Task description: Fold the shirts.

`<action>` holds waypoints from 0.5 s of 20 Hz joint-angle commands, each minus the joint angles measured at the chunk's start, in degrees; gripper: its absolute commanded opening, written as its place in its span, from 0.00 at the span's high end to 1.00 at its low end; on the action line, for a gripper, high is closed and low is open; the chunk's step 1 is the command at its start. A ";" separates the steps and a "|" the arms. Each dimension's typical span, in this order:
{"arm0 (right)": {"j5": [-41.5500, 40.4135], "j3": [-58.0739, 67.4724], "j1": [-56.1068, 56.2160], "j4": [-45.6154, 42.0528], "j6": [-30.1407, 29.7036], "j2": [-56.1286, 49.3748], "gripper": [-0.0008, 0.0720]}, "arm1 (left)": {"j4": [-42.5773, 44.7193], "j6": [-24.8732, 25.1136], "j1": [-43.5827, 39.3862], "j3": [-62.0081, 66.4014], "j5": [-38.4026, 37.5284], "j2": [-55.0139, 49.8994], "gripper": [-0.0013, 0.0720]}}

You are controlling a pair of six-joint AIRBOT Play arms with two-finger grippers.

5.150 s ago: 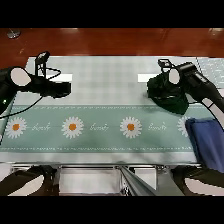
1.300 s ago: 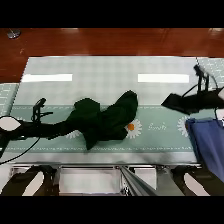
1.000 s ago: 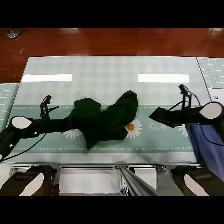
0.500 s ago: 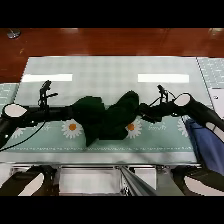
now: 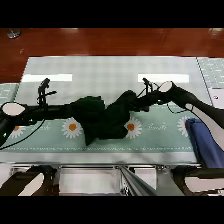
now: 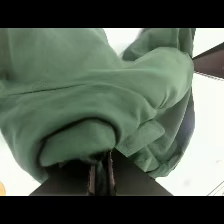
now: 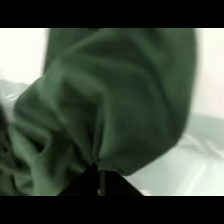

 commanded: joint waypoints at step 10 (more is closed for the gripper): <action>10.43 52.76 -3.93 -32.24 4.24 26.80 0.95 | -0.02 -7.45 3.87 47.25 1.73 4.57 0.95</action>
